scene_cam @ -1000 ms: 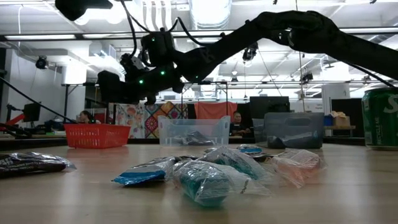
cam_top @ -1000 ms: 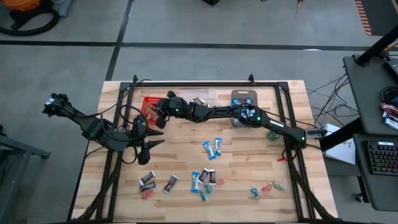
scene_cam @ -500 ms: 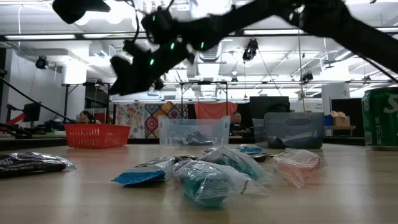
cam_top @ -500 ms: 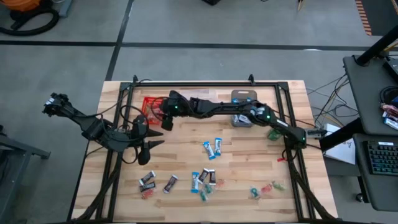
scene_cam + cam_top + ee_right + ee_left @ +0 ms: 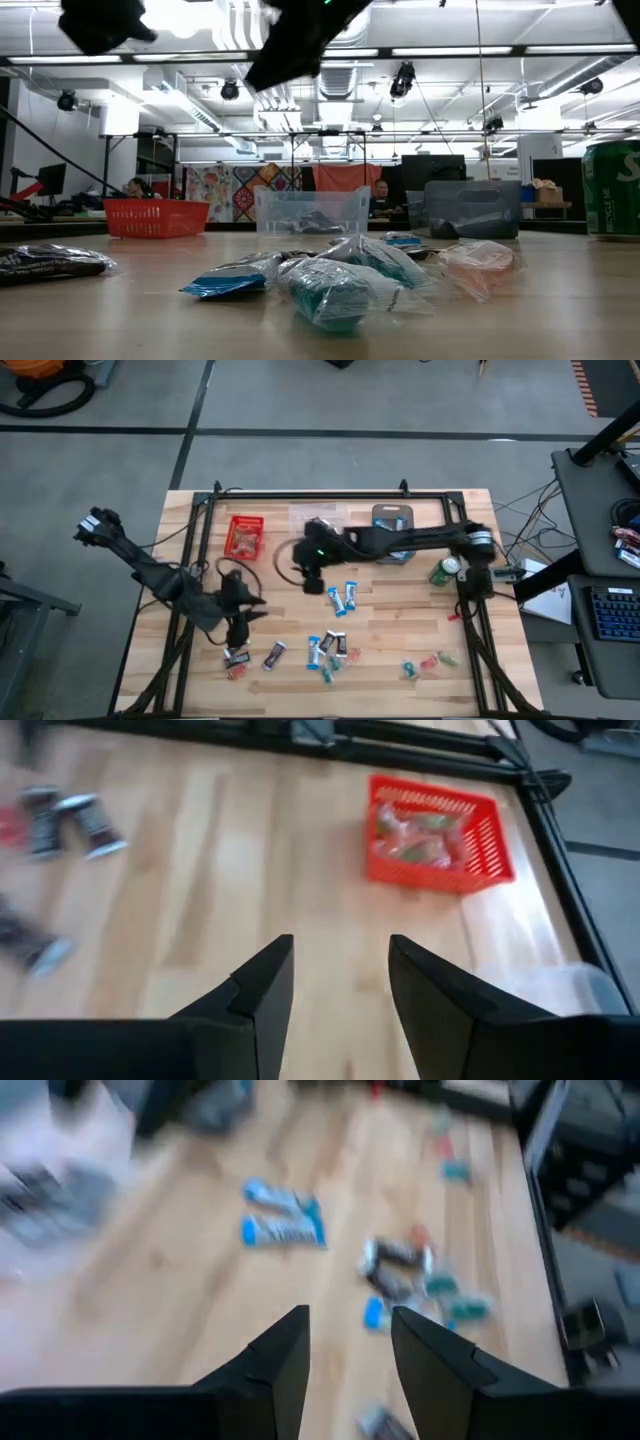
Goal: Sort candy
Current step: Put the black chocolate bar into the transparent bin
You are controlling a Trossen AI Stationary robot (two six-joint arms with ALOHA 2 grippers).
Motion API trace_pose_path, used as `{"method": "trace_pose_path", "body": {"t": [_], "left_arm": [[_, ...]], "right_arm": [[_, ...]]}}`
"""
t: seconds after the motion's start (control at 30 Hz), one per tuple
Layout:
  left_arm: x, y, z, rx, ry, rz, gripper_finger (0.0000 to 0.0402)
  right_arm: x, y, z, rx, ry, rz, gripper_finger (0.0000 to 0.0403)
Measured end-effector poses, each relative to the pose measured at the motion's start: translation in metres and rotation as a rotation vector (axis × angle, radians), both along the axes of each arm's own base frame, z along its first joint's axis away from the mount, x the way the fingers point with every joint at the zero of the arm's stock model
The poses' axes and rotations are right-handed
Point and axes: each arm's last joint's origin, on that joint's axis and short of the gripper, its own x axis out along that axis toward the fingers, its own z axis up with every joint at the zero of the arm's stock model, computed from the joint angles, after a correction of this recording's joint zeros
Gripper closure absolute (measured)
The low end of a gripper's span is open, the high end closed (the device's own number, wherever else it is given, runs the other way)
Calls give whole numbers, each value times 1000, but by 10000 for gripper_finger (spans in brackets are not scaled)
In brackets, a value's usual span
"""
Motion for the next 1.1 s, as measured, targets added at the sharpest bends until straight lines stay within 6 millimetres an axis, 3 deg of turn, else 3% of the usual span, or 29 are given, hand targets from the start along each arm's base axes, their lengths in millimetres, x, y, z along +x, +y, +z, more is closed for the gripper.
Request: {"method": "trace_pose_path", "body": {"t": [0.2,0.43,0.67,1.1], "left_arm": [[13,-17,-30,-163,269,-43,276],[25,-35,-69,-315,607,31,276],[32,-45,-94,-292,857,136,276],[39,-50,-111,-205,955,199,276]], "right_arm": [[-54,39,25,8,-50,-23,248],[-92,71,36,-45,-110,-90,251],[-99,84,35,-64,-118,-82,248],[-98,84,31,-47,-109,-96,248]]}}
